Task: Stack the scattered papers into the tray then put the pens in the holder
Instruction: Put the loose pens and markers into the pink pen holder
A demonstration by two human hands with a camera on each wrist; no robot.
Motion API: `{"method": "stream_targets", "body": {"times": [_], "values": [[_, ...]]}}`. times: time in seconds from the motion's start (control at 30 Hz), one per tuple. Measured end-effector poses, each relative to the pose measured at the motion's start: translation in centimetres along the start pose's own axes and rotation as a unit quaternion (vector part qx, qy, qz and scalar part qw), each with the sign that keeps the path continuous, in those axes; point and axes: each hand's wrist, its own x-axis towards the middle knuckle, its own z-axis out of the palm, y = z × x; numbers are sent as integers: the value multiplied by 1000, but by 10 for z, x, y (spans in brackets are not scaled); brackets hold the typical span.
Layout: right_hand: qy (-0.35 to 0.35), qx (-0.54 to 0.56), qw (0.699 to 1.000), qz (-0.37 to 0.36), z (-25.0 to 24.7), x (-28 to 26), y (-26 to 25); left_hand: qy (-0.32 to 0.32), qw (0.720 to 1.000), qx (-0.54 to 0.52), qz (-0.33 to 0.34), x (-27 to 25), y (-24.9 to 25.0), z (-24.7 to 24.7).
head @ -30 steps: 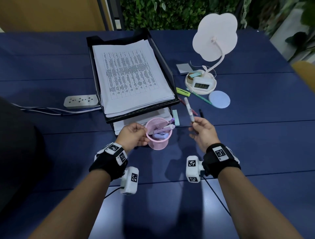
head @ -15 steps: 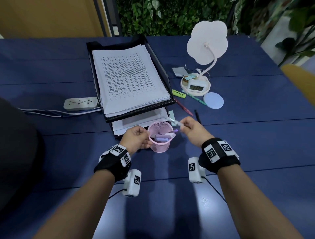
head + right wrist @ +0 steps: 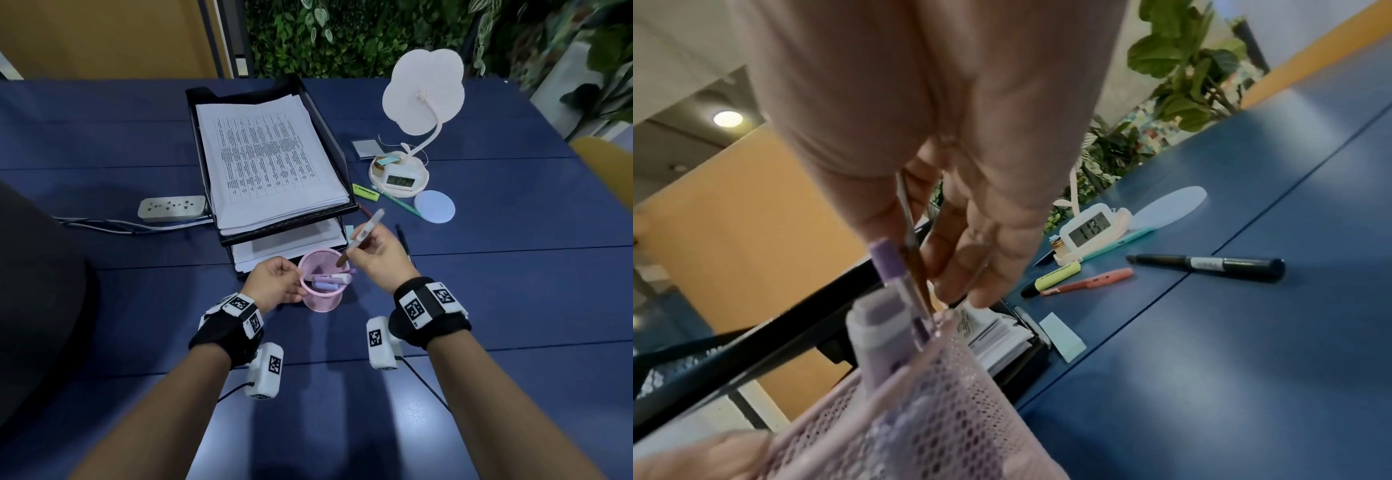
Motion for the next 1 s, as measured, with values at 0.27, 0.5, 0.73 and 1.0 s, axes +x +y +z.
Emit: {"method": "stream_targets", "body": {"times": [0.27, 0.5, 0.73, 1.0], "values": [[-16, 18, 993, 112, -12, 4, 12, -1, 1000, -2, 3, 3, 0, -3], [199, -291, 921, 165, -55, 16, 52, -2, 1000, 10, 8, 13, 3, -3], [79, -462, 858, 212, -70, 31, 83, -7, 1000, 5, 10, 23, 5, 0], [105, -444, 859, 230, -62, 31, 83, -8, 1000, 8, 7, 31, 8, 4]]}}
